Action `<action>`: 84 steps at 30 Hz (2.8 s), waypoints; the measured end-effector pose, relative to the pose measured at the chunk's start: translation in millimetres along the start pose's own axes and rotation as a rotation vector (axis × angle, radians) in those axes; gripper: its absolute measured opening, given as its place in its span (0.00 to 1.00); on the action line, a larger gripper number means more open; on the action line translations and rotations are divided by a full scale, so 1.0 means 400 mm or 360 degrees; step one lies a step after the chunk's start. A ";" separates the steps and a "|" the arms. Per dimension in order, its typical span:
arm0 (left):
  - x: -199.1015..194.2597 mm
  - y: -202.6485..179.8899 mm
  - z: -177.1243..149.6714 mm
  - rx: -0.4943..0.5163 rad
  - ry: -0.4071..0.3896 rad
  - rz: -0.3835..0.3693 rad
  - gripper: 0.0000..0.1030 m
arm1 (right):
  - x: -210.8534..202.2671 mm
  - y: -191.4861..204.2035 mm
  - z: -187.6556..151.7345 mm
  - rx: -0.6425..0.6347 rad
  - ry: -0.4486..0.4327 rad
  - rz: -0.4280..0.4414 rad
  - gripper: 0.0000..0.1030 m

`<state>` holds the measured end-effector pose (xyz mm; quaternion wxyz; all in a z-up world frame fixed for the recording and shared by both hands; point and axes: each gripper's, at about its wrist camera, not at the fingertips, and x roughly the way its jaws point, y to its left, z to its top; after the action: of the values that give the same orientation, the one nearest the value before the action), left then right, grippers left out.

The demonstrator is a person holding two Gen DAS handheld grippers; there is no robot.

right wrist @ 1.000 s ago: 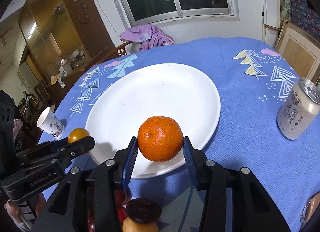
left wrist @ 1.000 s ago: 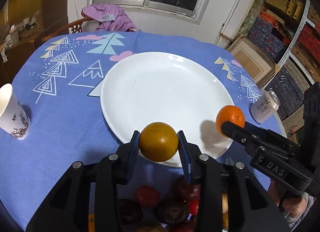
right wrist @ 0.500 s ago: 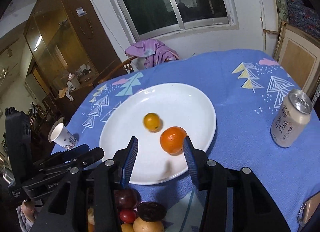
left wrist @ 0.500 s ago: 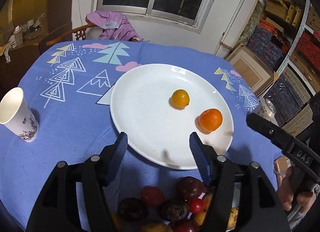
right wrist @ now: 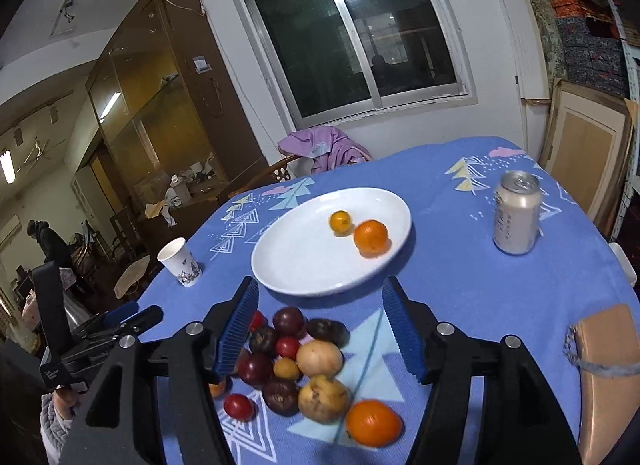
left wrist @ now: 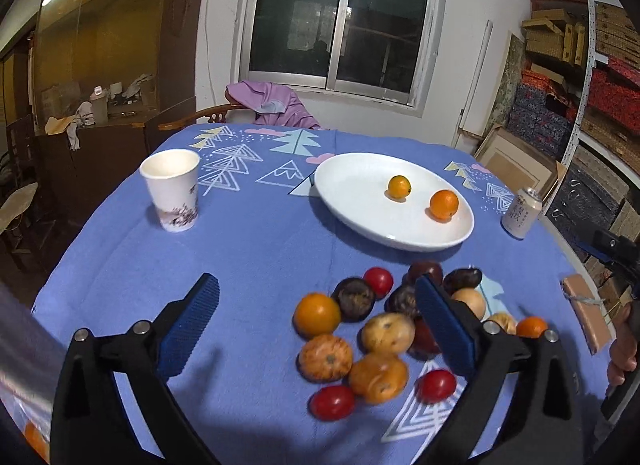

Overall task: Organize fruits
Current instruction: 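Move both tools back toward the fruit pile, then grasp the red tomato with the left tool while the right tool grasps an orange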

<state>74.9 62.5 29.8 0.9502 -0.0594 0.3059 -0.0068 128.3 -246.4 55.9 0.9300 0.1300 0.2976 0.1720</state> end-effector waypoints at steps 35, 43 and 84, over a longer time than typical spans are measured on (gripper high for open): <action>0.069 -0.038 -0.160 0.0256 0.0364 -0.0031 0.68 | -0.020 -0.033 -0.117 0.0005 0.0121 -0.0066 0.74; 0.093 -0.037 -0.153 0.0231 0.0406 -0.0106 0.51 | -0.019 -0.038 -0.118 0.0024 0.0126 -0.0062 0.76; 0.044 0.002 -0.142 0.0120 0.0274 -0.0113 0.29 | 0.119 -0.019 -0.191 -0.0129 0.0477 -0.0182 0.43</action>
<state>56.2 56.2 -26.1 0.9211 -0.0334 0.3838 -0.0569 120.8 -223.6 -31.3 0.8879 0.0481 0.4328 0.1482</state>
